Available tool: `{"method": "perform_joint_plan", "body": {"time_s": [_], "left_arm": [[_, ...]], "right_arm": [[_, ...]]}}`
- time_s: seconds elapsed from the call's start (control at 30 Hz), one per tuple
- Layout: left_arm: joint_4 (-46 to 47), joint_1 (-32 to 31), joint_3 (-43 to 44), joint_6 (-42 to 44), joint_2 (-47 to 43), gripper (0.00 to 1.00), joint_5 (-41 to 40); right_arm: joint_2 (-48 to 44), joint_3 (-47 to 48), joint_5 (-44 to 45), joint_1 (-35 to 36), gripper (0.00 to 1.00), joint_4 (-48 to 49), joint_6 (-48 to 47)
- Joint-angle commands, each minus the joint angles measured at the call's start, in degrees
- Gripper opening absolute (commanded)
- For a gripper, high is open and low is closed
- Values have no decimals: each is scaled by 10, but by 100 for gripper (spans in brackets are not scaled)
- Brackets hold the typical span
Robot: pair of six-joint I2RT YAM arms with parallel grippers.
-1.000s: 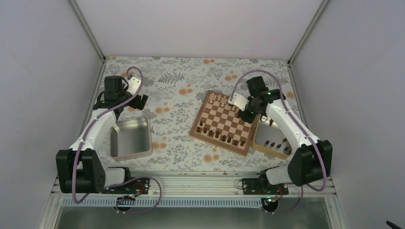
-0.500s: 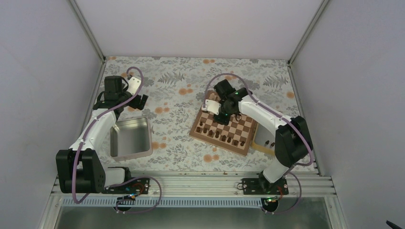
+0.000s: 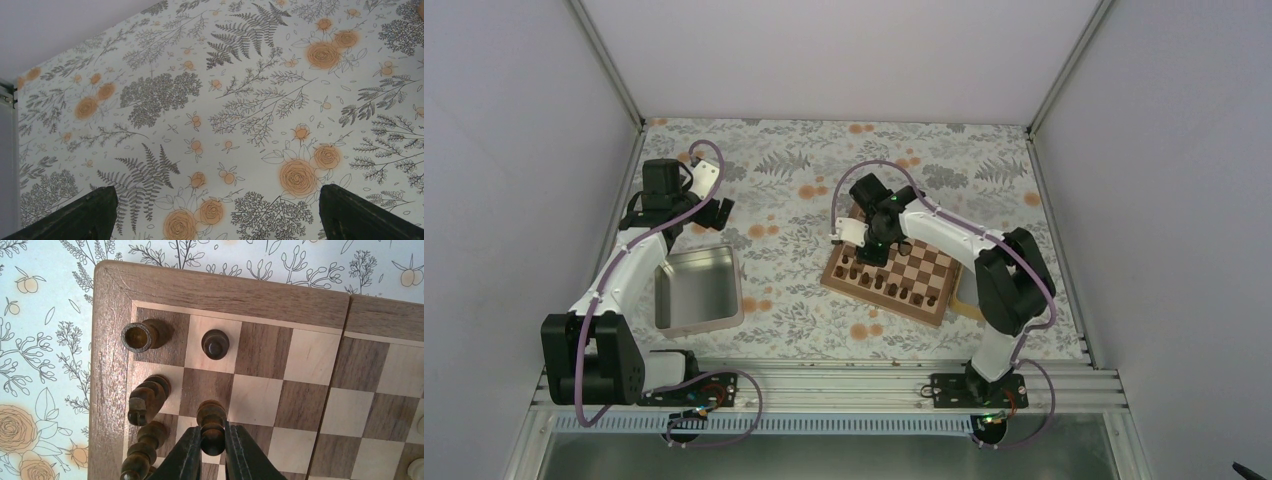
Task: Set up the chess pieces on the board
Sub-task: Place the chess piece on the chessboard.
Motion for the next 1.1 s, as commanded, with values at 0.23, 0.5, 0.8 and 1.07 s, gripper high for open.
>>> {"method": "perform_joint_plan", "body": {"time_s": [0.23, 0.5, 0.8, 1.07], "left_arm": [[7, 3, 0, 0, -3, 100, 1], [7, 3, -1, 0, -4, 100, 1], [7, 3, -2, 1, -5, 100, 3], [6, 3, -2, 1, -5, 100, 3]], "right_arm": [[18, 11, 3, 12, 14, 12, 10], [28, 13, 6, 15, 15, 15, 13], [30, 13, 15, 16, 19, 11, 16], [12, 18, 15, 16, 22, 9, 17]]}}
